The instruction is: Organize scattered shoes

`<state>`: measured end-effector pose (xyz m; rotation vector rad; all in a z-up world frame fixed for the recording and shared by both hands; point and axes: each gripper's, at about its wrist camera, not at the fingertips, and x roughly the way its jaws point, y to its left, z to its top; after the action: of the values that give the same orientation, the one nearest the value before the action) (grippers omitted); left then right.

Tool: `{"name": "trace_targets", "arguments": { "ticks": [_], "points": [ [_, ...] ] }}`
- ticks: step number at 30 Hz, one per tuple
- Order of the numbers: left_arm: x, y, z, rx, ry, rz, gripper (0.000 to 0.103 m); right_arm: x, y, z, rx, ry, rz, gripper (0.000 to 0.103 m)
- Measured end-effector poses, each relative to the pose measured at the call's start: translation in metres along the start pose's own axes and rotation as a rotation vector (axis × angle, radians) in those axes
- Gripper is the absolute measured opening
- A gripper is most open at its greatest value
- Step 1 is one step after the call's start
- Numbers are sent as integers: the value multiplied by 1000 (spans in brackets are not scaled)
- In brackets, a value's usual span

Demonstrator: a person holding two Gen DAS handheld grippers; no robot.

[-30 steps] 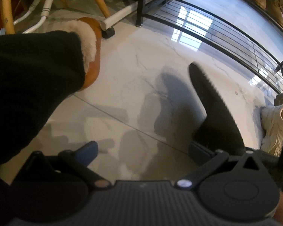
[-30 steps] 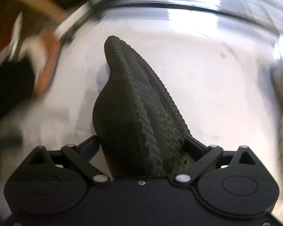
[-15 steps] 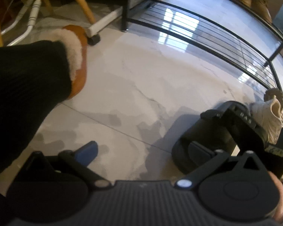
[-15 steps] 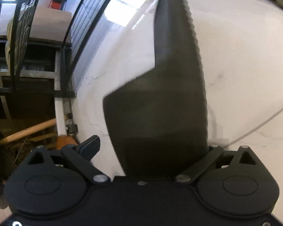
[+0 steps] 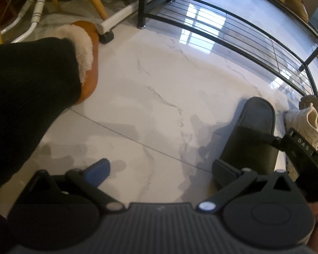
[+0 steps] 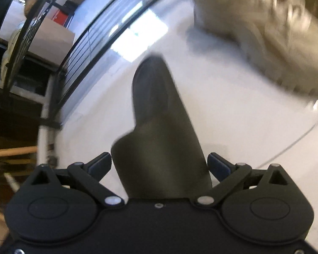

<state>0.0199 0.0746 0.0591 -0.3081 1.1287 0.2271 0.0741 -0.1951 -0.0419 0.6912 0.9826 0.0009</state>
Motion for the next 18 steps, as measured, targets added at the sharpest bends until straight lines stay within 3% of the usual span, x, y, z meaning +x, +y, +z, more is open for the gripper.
{"name": "trace_targets", "arguments": {
  "ticks": [5, 11, 18],
  "points": [
    [1, 3, 0, -14, 19, -6, 102, 0, 24, -7, -158, -49, -44, 103],
    [2, 4, 1, -17, 32, -28, 102, 8, 49, -30, -362, -115, -180, 103],
    [4, 6, 2, -16, 47, -46, 102, 28, 36, -34, -406, -58, -240, 103]
  ]
}}
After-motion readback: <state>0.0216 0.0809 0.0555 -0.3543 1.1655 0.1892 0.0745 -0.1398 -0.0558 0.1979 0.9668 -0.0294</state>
